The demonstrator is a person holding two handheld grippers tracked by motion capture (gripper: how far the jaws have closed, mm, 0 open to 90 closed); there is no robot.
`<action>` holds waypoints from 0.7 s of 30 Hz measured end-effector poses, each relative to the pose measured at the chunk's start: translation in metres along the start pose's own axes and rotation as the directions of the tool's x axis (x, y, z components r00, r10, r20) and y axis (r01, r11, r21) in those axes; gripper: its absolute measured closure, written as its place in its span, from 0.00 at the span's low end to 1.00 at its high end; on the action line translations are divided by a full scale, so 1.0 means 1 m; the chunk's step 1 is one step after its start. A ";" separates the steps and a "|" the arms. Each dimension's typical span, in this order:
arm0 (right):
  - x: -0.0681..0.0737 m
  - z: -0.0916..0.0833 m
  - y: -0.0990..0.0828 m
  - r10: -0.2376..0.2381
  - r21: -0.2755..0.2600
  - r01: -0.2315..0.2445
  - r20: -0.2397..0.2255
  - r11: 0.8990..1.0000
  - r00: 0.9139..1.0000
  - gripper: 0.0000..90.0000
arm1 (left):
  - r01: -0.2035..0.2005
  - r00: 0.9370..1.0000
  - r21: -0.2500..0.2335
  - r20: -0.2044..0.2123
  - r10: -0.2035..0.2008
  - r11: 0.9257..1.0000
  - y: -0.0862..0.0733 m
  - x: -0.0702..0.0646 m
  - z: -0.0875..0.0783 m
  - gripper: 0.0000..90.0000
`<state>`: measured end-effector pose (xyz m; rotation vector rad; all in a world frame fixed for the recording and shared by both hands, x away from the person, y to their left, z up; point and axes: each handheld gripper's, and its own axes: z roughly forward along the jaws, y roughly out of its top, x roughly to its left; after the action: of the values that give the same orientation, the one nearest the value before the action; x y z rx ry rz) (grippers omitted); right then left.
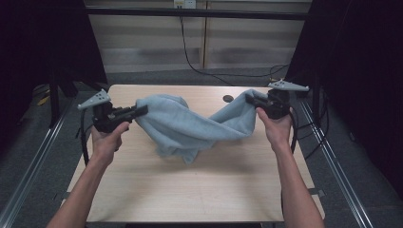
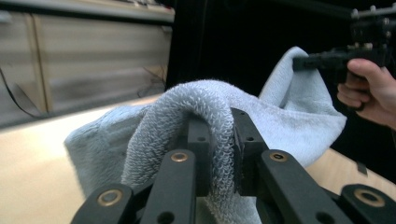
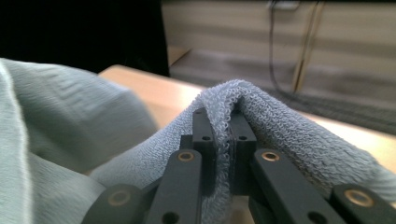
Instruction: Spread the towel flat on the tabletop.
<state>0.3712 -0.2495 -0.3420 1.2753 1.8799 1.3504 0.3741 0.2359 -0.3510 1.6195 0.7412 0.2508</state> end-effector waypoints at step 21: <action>-0.005 -0.036 -0.098 0.028 0.134 -0.030 0.019 0.991 0.999 0.95 | -0.018 1.000 0.205 0.019 0.014 0.979 -0.099 -0.025 -0.023 0.90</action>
<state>0.3055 -0.2776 -0.4181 1.3801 1.9767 1.2413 0.3107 0.2421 -0.4338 1.8211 0.7606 0.1759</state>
